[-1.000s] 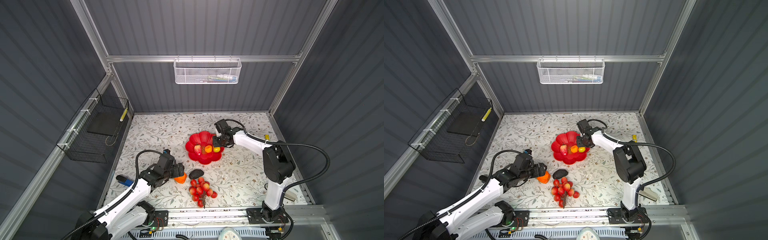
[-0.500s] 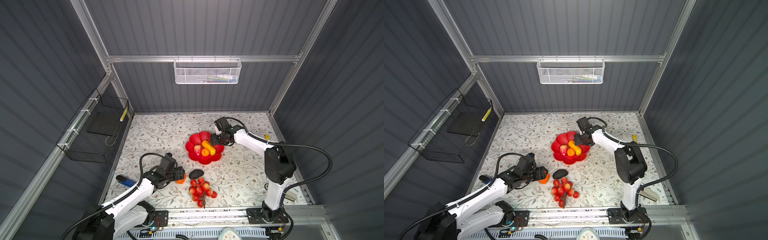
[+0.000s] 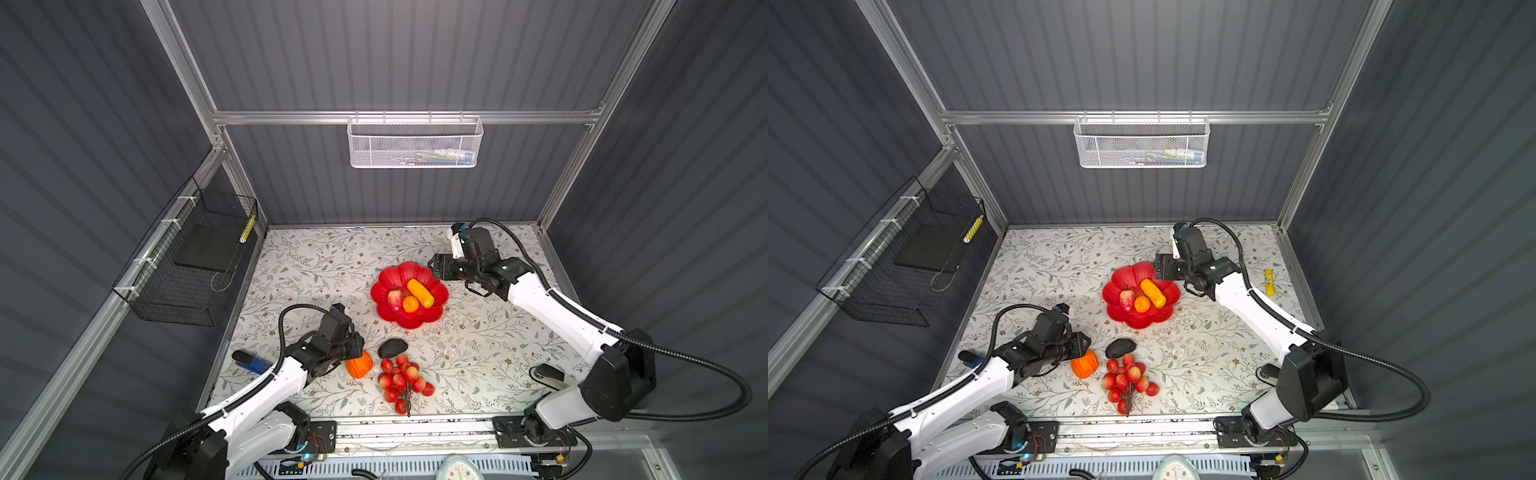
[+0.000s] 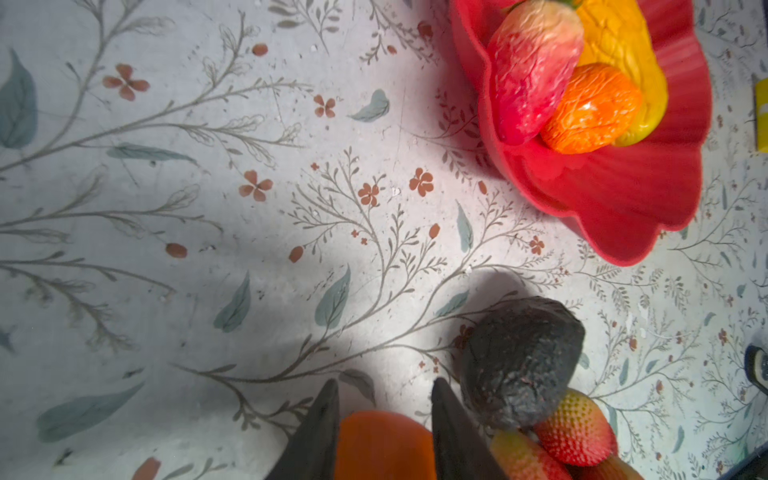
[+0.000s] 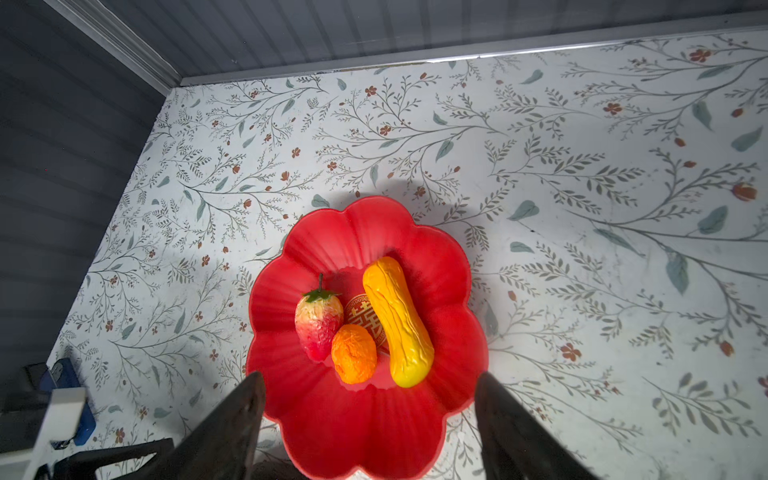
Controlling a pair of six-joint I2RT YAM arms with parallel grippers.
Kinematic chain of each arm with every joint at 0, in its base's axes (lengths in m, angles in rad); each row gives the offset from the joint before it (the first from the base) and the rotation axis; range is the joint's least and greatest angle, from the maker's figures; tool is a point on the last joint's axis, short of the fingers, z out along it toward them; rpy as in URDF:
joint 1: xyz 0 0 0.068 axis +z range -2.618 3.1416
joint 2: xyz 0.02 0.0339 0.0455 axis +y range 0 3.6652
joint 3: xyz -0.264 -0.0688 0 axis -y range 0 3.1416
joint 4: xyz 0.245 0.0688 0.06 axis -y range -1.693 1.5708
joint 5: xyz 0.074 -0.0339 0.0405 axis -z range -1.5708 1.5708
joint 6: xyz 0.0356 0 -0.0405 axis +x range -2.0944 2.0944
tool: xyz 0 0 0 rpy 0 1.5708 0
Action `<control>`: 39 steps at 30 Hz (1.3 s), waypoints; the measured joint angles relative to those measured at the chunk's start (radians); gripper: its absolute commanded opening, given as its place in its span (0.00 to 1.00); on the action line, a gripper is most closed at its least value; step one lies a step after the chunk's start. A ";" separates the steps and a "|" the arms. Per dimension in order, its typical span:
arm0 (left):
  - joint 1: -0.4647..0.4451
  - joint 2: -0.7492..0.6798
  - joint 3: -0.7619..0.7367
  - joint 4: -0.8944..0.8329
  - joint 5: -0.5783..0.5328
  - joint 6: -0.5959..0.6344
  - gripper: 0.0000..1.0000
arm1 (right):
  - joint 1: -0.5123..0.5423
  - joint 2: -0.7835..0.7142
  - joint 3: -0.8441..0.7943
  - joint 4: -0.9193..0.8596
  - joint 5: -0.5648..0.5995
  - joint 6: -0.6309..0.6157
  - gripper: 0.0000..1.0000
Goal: Place and organize the fake fruits in the fruit bowl
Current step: 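Grasp the orange persimmon with the left gripper and place it in the bowl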
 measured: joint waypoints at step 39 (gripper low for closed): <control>-0.028 0.081 0.177 -0.217 0.075 -0.014 0.52 | -0.033 -0.214 -0.176 0.042 0.064 0.008 0.94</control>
